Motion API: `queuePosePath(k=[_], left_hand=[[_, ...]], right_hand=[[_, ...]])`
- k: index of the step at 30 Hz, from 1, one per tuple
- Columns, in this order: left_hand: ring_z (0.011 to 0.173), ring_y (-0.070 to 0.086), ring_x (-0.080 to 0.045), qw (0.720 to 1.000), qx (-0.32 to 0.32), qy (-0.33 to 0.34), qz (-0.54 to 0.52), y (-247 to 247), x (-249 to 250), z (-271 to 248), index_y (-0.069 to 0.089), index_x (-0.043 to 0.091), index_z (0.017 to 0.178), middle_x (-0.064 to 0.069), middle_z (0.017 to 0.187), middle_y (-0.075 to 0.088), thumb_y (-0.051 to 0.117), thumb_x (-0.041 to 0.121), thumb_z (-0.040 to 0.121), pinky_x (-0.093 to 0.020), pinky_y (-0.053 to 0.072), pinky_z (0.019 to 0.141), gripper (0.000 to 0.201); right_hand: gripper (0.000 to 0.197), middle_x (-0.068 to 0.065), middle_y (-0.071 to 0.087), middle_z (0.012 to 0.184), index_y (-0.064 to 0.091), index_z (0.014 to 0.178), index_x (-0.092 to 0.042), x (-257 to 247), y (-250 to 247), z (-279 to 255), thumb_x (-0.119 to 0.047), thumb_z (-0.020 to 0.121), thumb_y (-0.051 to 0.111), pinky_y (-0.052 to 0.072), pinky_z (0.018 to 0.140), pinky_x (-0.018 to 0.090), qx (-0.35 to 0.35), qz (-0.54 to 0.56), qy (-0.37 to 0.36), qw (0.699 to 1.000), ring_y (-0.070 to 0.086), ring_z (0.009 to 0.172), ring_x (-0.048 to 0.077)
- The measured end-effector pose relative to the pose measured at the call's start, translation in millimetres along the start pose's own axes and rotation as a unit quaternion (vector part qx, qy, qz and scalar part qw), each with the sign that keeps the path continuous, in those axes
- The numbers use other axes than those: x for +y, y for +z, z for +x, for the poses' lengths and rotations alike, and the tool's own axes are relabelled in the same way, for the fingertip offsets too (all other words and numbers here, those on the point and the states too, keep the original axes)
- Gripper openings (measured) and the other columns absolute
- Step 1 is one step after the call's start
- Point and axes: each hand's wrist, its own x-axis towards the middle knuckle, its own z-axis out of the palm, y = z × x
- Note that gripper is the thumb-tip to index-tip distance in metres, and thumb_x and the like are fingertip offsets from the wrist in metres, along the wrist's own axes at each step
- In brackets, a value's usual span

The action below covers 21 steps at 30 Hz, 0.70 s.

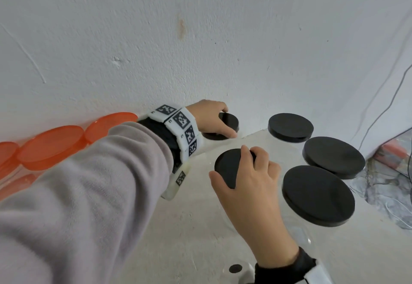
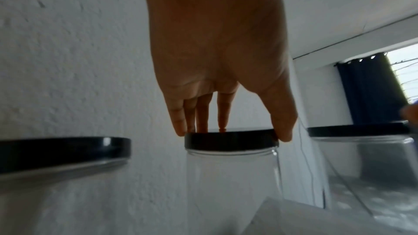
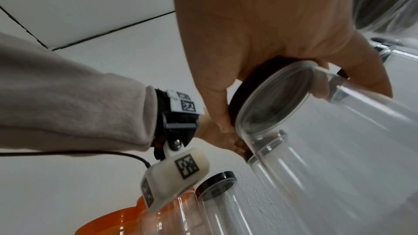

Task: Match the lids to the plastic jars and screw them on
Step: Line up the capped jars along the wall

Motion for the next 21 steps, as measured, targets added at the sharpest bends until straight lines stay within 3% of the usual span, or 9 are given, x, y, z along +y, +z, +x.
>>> queuePosePath(k=[2,9,17,21], left_hand=[[0.102,0.050,-0.016,0.999,0.024,-0.018,0.017,-5,-11,4,0.048,0.019,0.132,-0.002,0.124,0.053,0.071,0.053,0.076,-0.029,0.043,0.083,0.069],[0.110,0.047,-0.021,0.994,0.086,-0.055,0.034,-2,-35,12,0.056,0.011,0.123,-0.009,0.120,0.048,0.069,0.044,0.080,-0.030,0.041,0.087,0.056],[0.106,0.050,-0.029,0.990,0.086,-0.093,0.058,2,-38,15,0.055,0.007,0.096,-0.014,0.115,0.048,0.061,0.042,0.085,-0.036,0.044,0.088,0.037],[0.106,0.048,-0.029,0.992,0.080,-0.092,0.046,7,-42,13,0.051,0.009,0.092,-0.014,0.116,0.046,0.056,0.040,0.090,-0.037,0.043,0.088,0.031]], right_hand=[[0.078,-0.003,0.011,0.145,0.014,0.150,-0.019,1,0,0,-0.058,0.089,0.044,0.031,0.094,0.025,-0.002,0.002,-0.001,1.000,0.013,0.120,0.019],[0.078,-0.005,0.008,0.143,0.012,0.150,-0.019,2,1,0,-0.059,0.089,0.042,0.033,0.095,0.026,-0.006,0.000,-0.001,1.000,0.009,0.116,0.015],[0.079,-0.005,0.009,0.144,0.014,0.150,-0.018,3,2,-1,-0.058,0.089,0.045,0.034,0.096,0.026,-0.009,0.011,0.000,1.000,0.010,0.119,0.017],[0.079,-0.005,0.010,0.143,0.013,0.150,-0.019,2,2,0,-0.058,0.089,0.045,0.033,0.094,0.025,-0.012,0.008,0.004,1.000,0.012,0.118,0.016]])
